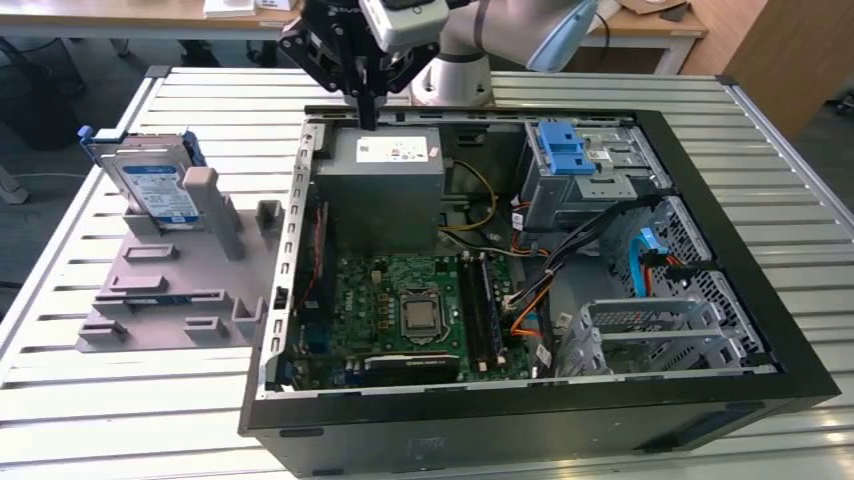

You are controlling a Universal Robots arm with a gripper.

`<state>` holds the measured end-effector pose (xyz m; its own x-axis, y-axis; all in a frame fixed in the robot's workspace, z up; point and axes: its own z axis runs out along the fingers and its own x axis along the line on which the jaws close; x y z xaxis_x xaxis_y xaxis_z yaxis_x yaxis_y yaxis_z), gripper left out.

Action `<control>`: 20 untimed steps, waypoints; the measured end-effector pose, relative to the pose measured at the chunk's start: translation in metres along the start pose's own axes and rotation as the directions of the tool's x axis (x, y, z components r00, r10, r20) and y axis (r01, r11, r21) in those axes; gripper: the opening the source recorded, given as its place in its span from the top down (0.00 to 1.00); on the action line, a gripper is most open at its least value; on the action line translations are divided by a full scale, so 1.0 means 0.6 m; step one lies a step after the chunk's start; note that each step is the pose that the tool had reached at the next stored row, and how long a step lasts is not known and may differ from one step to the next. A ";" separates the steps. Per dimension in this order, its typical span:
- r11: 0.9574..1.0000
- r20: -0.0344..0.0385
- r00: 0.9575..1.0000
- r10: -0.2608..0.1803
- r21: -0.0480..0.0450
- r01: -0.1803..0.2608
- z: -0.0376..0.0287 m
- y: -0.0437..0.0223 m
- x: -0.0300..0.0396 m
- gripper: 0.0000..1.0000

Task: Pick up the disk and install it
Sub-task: 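Reach for the disk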

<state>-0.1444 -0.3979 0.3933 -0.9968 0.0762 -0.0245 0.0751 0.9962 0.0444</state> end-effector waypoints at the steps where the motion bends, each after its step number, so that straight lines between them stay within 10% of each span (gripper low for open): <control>1: 1.000 0.000 1.000 0.000 0.000 0.000 0.000 0.000 0.001 0.89; 20: 1.000 0.000 1.000 0.000 0.000 0.000 -0.001 0.002 0.026 0.89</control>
<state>-0.1600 -0.3956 0.3933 -0.9968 0.0762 -0.0245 0.0750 0.9962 0.0444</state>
